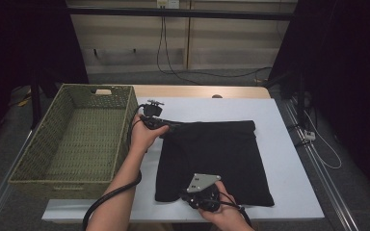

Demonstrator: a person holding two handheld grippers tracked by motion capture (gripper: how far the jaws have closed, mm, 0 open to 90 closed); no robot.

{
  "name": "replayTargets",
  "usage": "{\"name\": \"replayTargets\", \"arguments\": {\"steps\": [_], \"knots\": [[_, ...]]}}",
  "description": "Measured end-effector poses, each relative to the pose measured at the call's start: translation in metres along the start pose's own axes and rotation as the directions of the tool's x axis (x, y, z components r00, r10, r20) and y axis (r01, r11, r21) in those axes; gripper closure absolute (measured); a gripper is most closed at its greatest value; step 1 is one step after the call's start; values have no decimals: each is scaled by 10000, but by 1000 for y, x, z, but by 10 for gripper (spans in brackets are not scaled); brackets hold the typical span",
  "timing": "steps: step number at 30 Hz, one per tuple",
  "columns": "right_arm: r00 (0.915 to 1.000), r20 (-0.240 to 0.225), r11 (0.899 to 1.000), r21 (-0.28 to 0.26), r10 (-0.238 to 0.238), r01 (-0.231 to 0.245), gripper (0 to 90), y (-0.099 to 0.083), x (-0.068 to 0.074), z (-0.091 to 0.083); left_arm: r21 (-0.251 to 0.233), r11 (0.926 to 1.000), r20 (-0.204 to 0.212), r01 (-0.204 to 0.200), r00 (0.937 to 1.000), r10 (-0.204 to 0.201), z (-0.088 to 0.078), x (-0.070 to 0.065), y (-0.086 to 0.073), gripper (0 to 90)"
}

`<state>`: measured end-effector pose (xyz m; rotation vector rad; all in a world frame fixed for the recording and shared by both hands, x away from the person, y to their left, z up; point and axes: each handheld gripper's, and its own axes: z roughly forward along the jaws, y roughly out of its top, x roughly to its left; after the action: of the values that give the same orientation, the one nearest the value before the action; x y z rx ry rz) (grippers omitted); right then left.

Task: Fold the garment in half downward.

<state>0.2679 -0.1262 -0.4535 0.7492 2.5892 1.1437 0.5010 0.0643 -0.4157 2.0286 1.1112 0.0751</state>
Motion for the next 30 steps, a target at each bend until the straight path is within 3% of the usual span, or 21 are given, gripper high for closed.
{"name": "replayTargets", "arguments": {"steps": [5,12,15,21,25,28,30], "knots": [[9999,33,9999,-78,123,-123,865,-1,-1,0,39,9999,-287,152,9995,-151,7,12,2,100],[9950,-566,9960,-290,826,-843,868,-2,-7,-7,-124,9993,-367,346,9987,-350,17,20,3,135],[9952,-601,9959,-409,777,-803,868,-1,-8,-10,-118,9998,-413,139,9990,-144,22,23,2,193],[9942,-648,9947,-517,856,-890,868,0,-7,-14,126,9996,-399,239,9989,-234,29,28,-2,289],[9932,-723,9936,-596,911,-955,868,0,-6,-14,321,9992,-634,218,9978,-197,32,32,-6,339],[9935,-712,9938,-615,885,-929,867,1,-5,-14,28,9995,-665,305,9973,-303,31,36,-9,411],[9939,-706,9941,-619,846,-890,867,1,-5,-13,47,10000,-699,65,9975,-62,31,35,-11,444]]}}
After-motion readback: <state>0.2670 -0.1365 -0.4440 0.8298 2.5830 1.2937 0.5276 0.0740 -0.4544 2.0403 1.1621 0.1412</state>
